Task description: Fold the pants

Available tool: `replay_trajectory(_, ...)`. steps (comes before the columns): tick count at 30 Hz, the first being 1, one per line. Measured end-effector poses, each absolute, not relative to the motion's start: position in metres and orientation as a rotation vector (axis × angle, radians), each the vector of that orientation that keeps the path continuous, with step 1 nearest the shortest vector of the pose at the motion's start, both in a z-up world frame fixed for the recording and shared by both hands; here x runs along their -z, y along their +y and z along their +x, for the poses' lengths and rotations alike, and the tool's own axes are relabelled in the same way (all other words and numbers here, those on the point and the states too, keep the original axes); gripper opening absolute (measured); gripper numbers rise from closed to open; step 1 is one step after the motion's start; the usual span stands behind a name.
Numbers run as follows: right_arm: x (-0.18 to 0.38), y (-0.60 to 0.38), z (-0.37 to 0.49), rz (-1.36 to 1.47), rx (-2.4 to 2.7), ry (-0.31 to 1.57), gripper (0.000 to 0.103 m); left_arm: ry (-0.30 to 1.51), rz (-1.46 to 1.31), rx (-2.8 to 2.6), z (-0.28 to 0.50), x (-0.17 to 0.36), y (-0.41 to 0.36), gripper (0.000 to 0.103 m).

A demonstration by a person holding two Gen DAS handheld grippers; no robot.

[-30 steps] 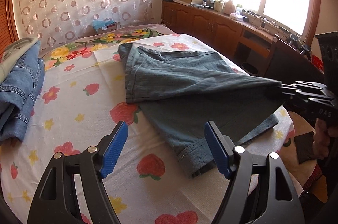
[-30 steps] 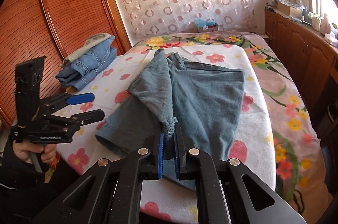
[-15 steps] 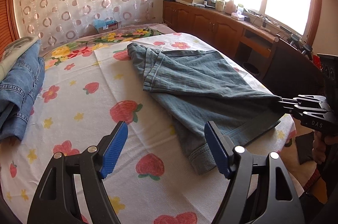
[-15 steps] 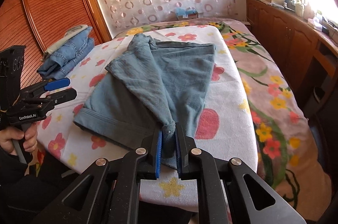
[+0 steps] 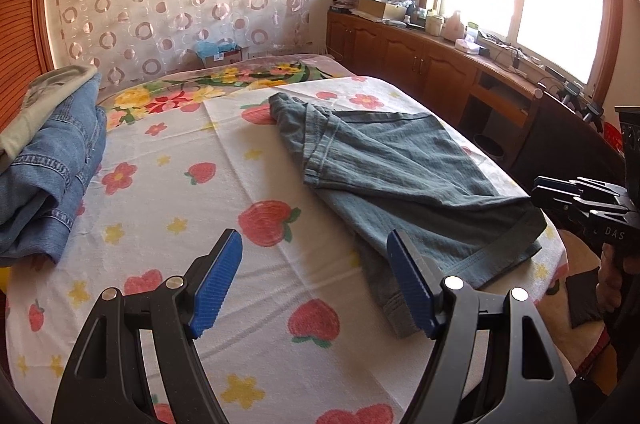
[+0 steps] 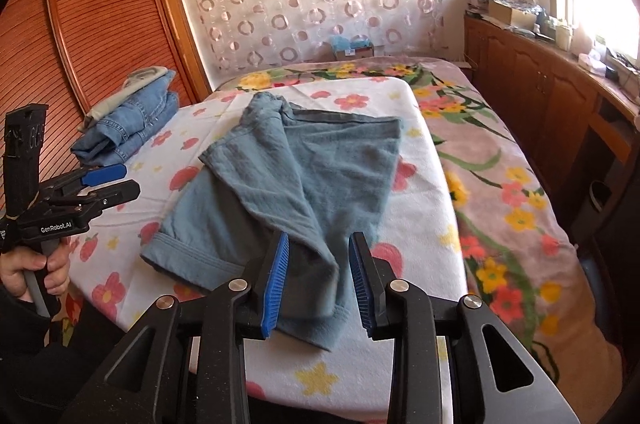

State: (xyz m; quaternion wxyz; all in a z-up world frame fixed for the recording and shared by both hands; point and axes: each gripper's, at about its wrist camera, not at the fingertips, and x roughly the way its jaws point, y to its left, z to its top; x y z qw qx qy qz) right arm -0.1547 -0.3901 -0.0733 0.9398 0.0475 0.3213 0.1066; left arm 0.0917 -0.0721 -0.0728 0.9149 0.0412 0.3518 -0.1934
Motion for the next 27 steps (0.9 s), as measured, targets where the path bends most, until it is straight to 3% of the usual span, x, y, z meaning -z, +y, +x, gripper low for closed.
replay_trajectory(27, 0.083, -0.284, -0.016, -0.033, -0.441, 0.663, 0.032, 0.679, 0.051, 0.303, 0.097, 0.063, -0.028, 0.076)
